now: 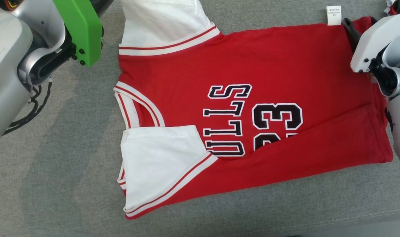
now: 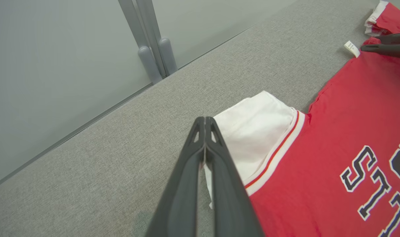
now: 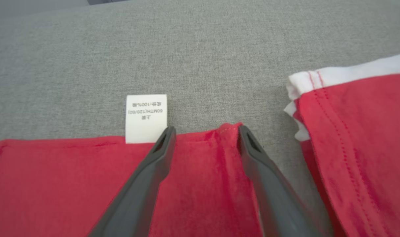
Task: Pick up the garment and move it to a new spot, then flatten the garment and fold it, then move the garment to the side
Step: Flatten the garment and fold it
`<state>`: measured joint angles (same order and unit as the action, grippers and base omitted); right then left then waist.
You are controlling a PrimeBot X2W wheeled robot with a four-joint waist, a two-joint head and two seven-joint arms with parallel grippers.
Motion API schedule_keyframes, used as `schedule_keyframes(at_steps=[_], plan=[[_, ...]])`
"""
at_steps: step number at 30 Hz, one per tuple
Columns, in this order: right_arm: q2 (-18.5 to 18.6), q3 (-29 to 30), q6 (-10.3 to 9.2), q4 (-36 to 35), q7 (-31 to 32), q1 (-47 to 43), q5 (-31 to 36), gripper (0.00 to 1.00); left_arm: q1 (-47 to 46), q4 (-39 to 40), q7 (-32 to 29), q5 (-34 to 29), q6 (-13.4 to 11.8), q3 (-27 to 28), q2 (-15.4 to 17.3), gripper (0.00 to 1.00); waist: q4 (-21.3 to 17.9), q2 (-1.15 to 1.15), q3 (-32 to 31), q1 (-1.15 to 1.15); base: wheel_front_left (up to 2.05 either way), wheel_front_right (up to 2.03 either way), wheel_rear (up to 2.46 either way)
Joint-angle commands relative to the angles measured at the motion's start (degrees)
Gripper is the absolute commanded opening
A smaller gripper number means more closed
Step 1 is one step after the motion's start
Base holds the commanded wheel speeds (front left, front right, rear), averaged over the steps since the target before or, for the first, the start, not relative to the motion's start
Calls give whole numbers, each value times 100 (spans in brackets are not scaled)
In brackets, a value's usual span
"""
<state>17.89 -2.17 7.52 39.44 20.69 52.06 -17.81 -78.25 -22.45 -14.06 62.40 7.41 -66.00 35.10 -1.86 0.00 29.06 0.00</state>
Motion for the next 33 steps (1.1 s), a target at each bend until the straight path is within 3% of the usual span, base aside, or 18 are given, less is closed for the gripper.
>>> schedule_keyframes(at_steps=[1, 2, 3, 4, 5, 6, 21, 28, 29, 30, 31, 33], plan=[[0, 14, -6, 33, 15, 87, 48, 65, -80, -19, 39, 63, 12, -18, -3, 0, 3, 0, 0, 0, 0, 0, 0], [12, 7, -6, 46, 1, 110, 63, 43, -88, -33, 58, 69, 12, -34, -10, 0, 4, 0, -1, 0, 0, 0, 0], [17, 2, -6, 60, -14, 122, 73, 35, -95, -42, 65, 71, 12, -48, -15, 0, 4, 0, -2, 0, 0, 0, 0], [18, -1, -6, 76, -28, 129, 83, 16, -108, -54, 65, 67, 12, -65, -19, 0, 4, 0, -3, 0, 0, 0, 0], [21, -7, -6, 91, -38, 134, 90, 4, -116, -64, 85, 68, 12, -80, -20, 0, 3, 0, -5, 0, 0, 0, 0], [27, -5, -6, 100, -62, 136, 94, 0, -124, -75, 107, 74, 12, -101, -24, 0, 1, 0, -9, 0, 0, 0, 0], [27, 92, -6, -80, -816, 407, -398, 0, -474, -834, 1142, -385, 11, -83, -160, 0, 24, 0, -31, 0, 0, 0, 0], [115, -54, -6, 16, -678, 308, -527, 0, -252, -910, 1005, 95, 5, -246, -335, 0, 22, 0, -48, 0, 0, 0, 0], [114, -84, -6, 1, -680, 299, -546, 0, -230, -910, 914, 208, 2, -273, -309, 15, 0, 0, -17, 0, 0, 0, 0], [110, -103, -6, -17, -686, 299, -563, 0, -245, -905, 856, 254, 2, -301, -286, 44, -21, 0, 13, 0, 0, 0, 0], [86, -137, -6, -40, -690, 307, -589, 0, -271, -920, 752, 345, 2, -330, -265, 97, -57, 0, 59, 0, 0, 0, 0], [27, -202, -6, -89, -673, 361, -632, 0, -384, -1002, 583, 411, 2, -381, -237, 100, -138, 0, 163, 0, 0, 0, 0]])
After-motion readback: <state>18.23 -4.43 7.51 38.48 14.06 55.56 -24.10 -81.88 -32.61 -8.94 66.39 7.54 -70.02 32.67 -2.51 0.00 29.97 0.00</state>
